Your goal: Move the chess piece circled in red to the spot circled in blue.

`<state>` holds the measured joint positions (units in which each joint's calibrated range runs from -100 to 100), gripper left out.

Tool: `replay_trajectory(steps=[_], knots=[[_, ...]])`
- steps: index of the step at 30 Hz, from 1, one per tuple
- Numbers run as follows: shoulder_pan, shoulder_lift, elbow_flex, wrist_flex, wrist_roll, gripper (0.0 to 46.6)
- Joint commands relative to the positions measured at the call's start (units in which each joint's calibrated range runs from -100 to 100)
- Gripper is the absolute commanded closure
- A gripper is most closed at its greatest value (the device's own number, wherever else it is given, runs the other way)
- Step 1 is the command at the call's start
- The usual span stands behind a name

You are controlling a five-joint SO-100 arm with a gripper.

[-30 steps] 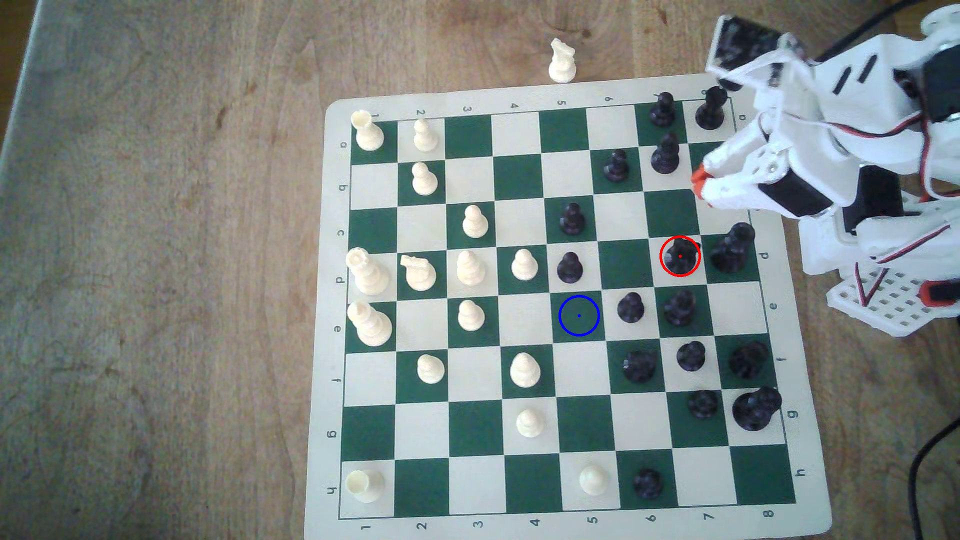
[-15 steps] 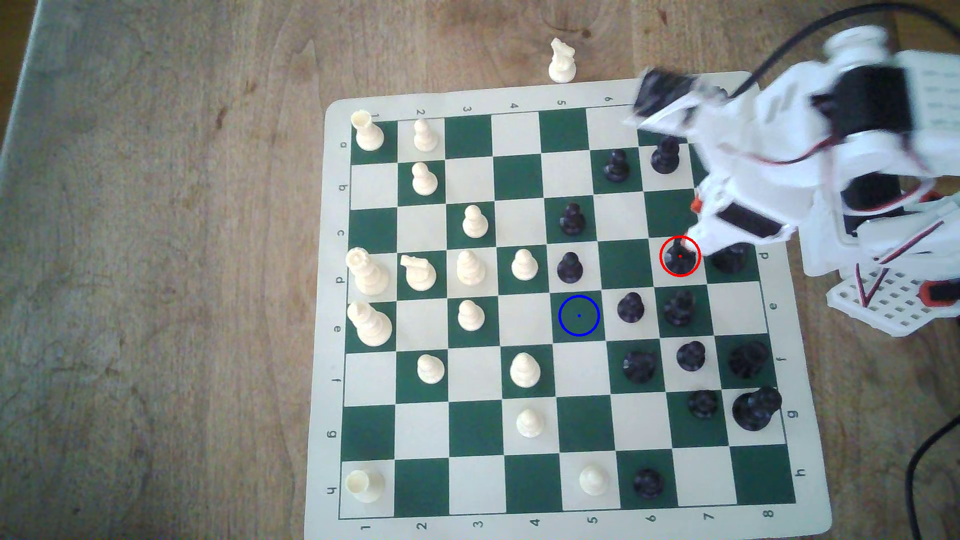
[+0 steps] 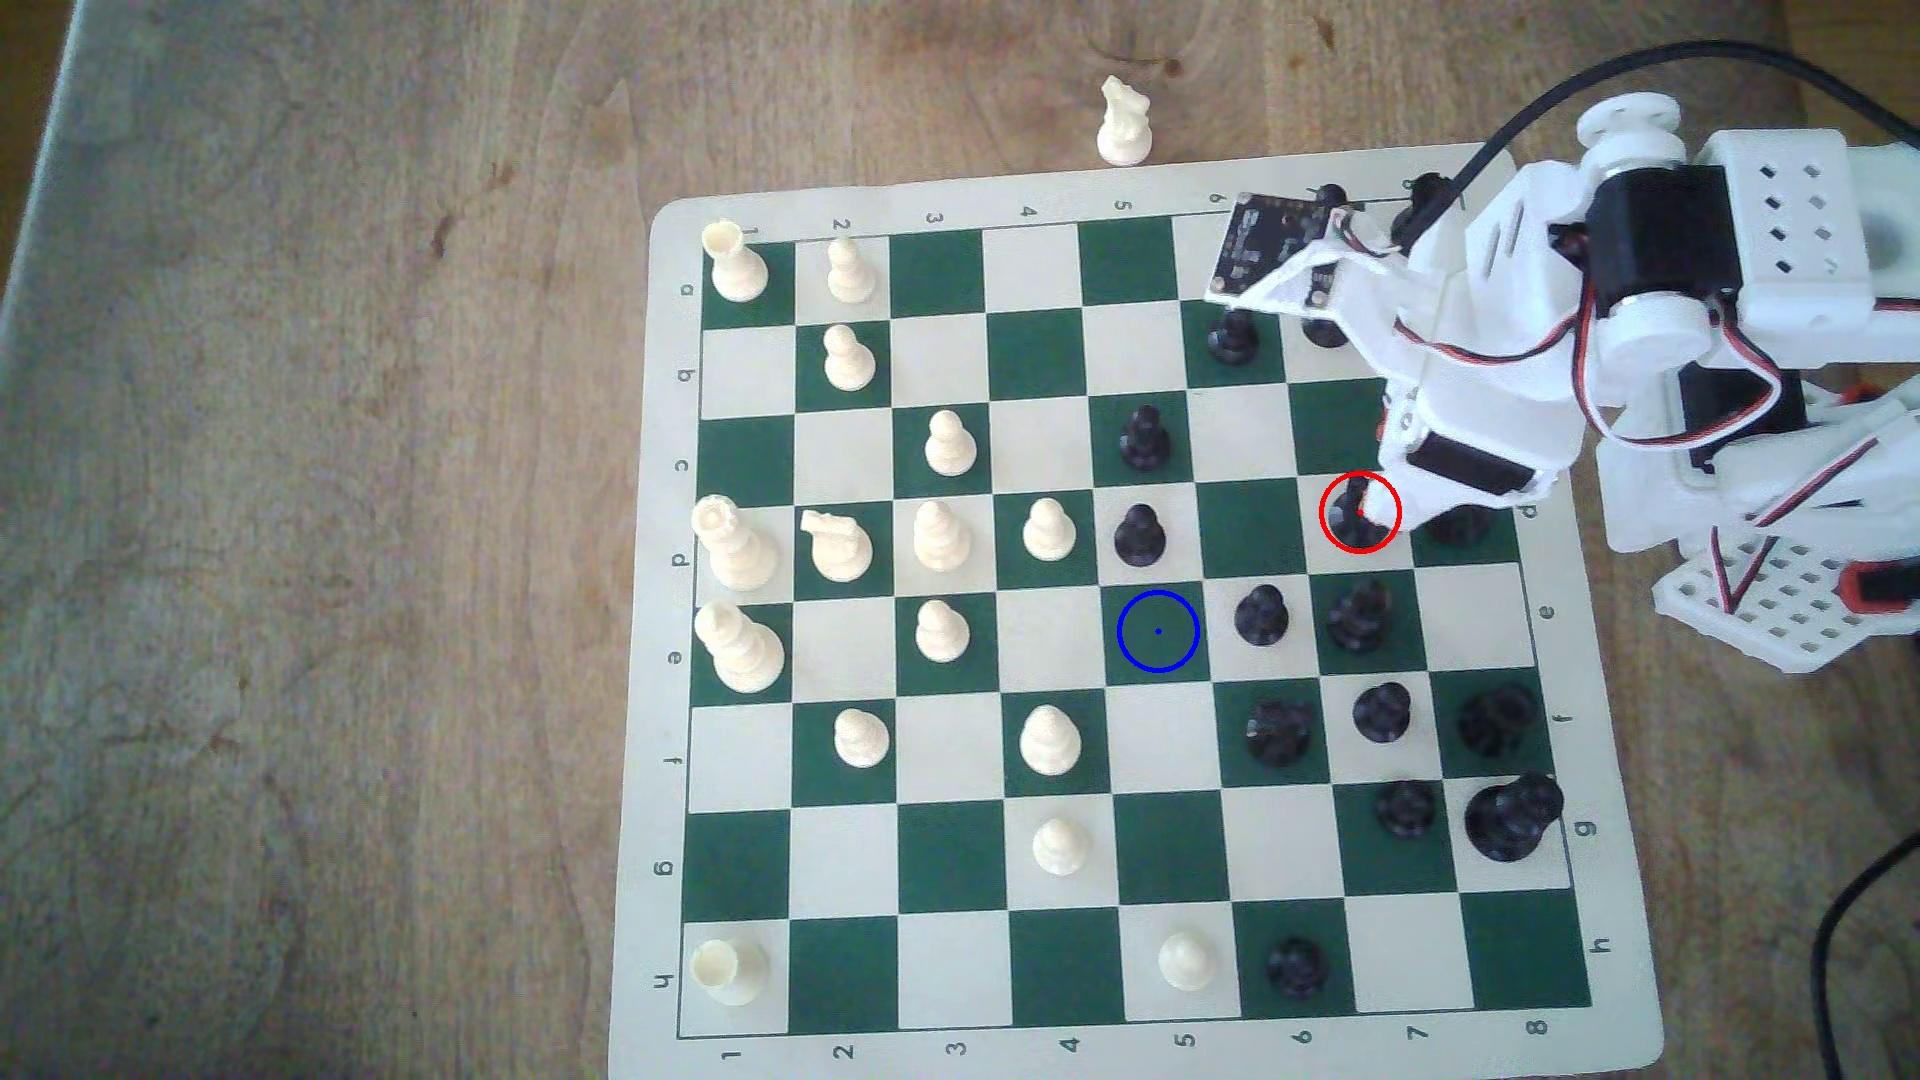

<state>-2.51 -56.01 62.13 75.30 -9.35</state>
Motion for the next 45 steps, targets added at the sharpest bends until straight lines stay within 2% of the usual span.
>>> replay_trajectory(steps=[1, 15, 30, 40, 43, 45], knots=[[0.2, 0.8, 0.3, -1.5, 0.6, 34.0], [1.3, 4.7, 3.8, -7.8, 1.6, 33.8], [0.7, 7.5, 6.3, -13.0, 1.2, 35.2], [0.0, 8.0, 6.9, -13.1, 1.2, 36.9], [-0.4, 8.0, 7.0, -13.1, 1.1, 38.2], [-0.5, 8.0, 7.0, -13.0, 1.1, 40.6]])
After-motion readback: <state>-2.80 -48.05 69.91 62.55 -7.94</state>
